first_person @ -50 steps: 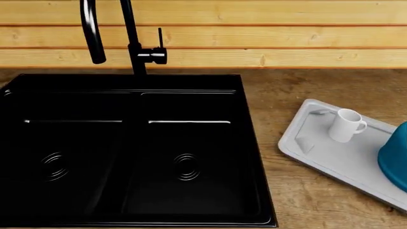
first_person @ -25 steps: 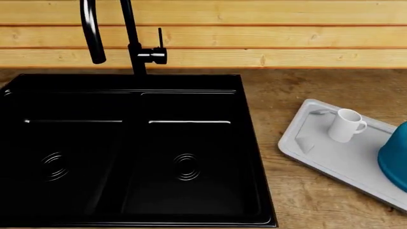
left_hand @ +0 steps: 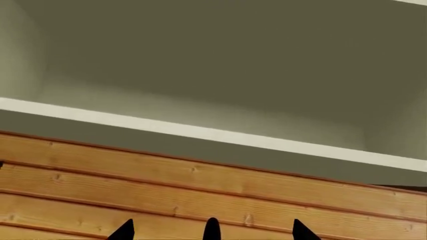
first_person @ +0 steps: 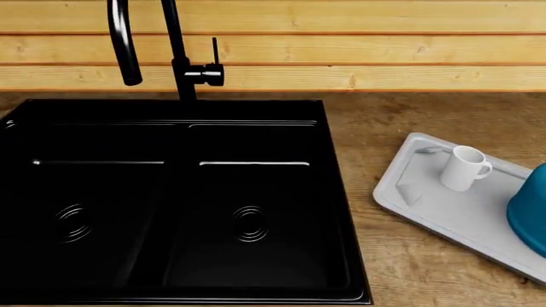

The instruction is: Pick the kettle from the counter and place it on the tray. Then pick the mug from the cabinet and place it on the tray. Then close the cabinet doors.

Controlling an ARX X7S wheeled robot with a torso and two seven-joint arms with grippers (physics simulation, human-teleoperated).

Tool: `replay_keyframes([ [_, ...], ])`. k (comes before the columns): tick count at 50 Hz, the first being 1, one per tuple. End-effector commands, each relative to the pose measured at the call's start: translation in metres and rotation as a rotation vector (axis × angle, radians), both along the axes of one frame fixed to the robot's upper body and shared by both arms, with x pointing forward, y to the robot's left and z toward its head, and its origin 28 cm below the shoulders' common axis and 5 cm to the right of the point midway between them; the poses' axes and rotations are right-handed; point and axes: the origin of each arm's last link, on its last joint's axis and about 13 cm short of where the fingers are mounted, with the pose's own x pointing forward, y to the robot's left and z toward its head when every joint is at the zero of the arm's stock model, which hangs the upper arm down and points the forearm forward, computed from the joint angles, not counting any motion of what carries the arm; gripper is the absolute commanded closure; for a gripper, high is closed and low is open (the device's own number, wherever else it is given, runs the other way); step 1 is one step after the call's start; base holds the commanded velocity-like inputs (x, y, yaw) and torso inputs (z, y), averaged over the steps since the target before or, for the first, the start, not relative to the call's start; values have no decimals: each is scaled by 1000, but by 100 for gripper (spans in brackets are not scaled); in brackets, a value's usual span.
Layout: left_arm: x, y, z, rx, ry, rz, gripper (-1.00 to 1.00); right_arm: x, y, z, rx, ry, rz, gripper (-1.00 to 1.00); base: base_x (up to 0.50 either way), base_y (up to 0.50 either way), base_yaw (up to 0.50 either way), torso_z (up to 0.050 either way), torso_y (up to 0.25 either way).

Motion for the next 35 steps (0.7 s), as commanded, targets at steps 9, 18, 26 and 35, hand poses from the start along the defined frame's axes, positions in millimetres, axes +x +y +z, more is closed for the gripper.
replay_keyframes([
  [9, -2, 3, -1, -11, -1, 0, -100, 20, 51, 69, -100, 20, 245, -100, 0, 0, 0, 1, 0],
  [18, -1, 4, -2, -18, 1, 0, -100, 40, 73, 71, -76, 73, 387, -100, 0, 0, 0, 1, 0],
  [26, 0, 6, -2, -20, 1, 2, -100, 61, 87, 69, -59, 118, 499, -100, 0, 0, 0, 1, 0],
  [35, -1, 9, -5, -23, 2, 8, -100, 83, 103, 64, -56, 170, 590, -100, 0, 0, 0, 1, 0],
])
